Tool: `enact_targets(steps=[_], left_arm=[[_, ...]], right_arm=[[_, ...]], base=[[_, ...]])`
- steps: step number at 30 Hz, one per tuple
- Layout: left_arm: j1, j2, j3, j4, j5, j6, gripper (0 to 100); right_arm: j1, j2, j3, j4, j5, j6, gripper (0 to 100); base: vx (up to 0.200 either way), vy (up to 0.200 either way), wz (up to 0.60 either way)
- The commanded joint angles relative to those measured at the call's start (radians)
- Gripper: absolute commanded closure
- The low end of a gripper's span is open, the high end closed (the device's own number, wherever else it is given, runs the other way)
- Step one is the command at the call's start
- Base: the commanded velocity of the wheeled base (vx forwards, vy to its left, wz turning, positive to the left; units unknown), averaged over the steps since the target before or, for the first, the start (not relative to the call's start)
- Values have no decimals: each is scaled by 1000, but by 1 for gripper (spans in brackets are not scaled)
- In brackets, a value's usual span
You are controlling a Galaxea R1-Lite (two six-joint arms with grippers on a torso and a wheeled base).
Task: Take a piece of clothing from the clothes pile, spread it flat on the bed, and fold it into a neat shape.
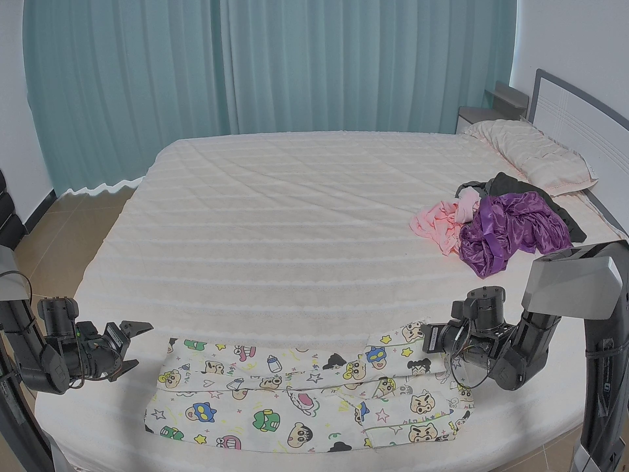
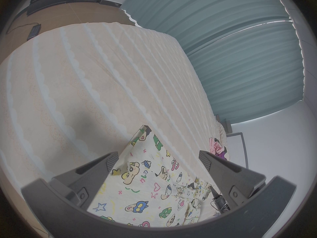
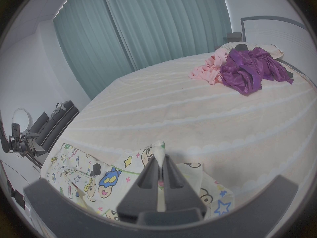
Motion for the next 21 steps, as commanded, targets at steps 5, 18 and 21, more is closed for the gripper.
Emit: enact_targets(steps=[5, 18, 21], left_arm=[[0, 2, 0, 0, 0, 0, 0], [-1, 5, 3, -2, -1, 13, 0], [-1, 14, 9, -2, 0, 42, 0]], right_arm=[[-26, -5, -32, 14, -31, 1, 0], [-19, -116, 125, 23, -49, 27, 0], [1, -148, 204, 25, -46, 146, 0]], base=[[0, 0, 0], [0, 0, 0], [0, 0, 0]])
